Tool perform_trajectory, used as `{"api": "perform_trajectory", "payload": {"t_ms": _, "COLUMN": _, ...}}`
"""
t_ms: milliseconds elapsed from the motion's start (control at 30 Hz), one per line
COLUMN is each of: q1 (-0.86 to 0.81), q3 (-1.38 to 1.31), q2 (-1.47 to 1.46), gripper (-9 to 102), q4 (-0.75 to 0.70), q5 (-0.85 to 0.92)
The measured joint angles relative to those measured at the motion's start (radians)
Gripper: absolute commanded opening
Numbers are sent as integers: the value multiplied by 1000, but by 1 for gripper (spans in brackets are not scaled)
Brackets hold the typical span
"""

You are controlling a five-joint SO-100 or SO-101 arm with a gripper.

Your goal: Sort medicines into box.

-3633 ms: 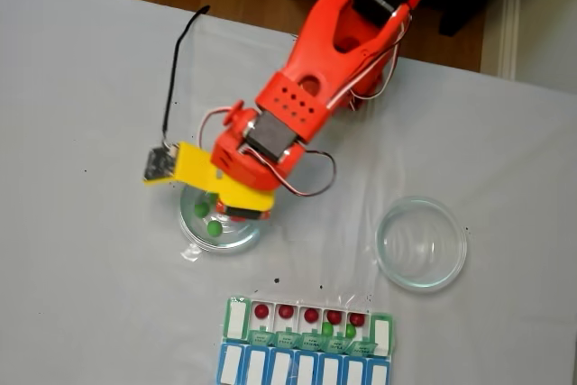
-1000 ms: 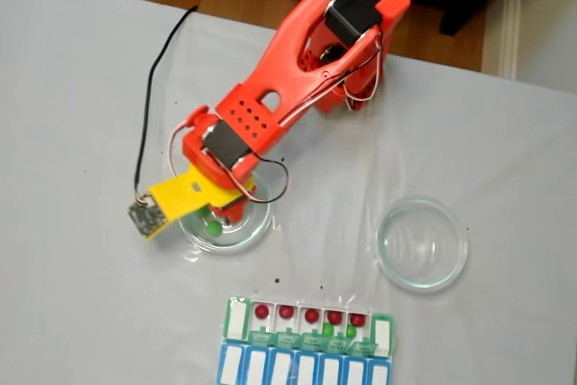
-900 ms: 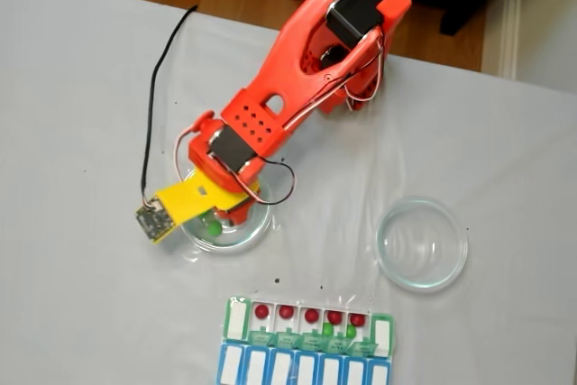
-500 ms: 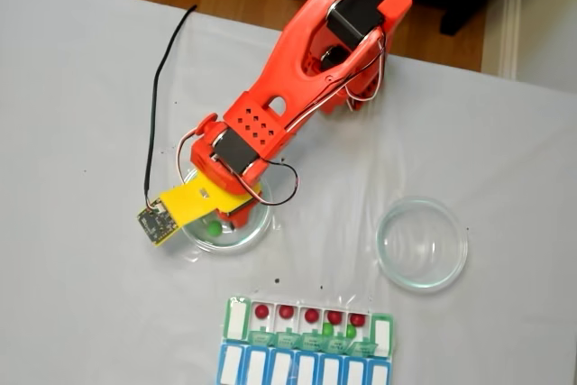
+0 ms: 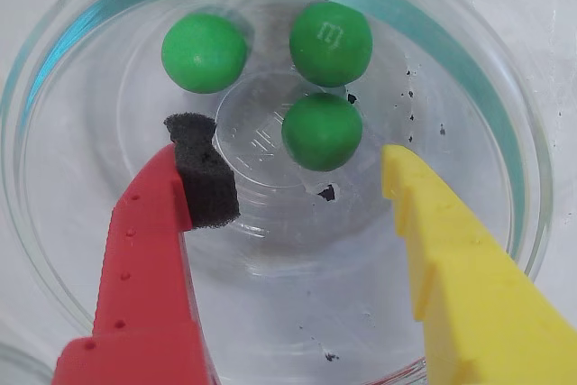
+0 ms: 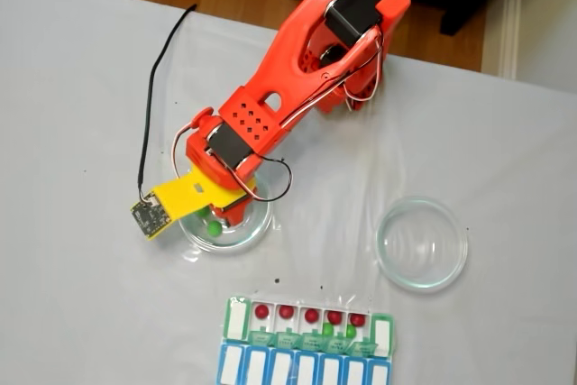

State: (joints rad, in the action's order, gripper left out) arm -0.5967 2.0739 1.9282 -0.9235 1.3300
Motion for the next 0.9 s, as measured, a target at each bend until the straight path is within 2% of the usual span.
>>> {"api": "perform_trajectory", "payload": {"t_ms": 367, "q1": -2, "q3": 2, "q2": 0, "gripper": 27, "q4": 57, "q5": -9}}
{"api": "perform_trajectory", "payload": {"t_ms": 900, "q1": -2, "q3": 17, "q2": 0, "gripper": 25, "q4": 51, "q5": 35}}
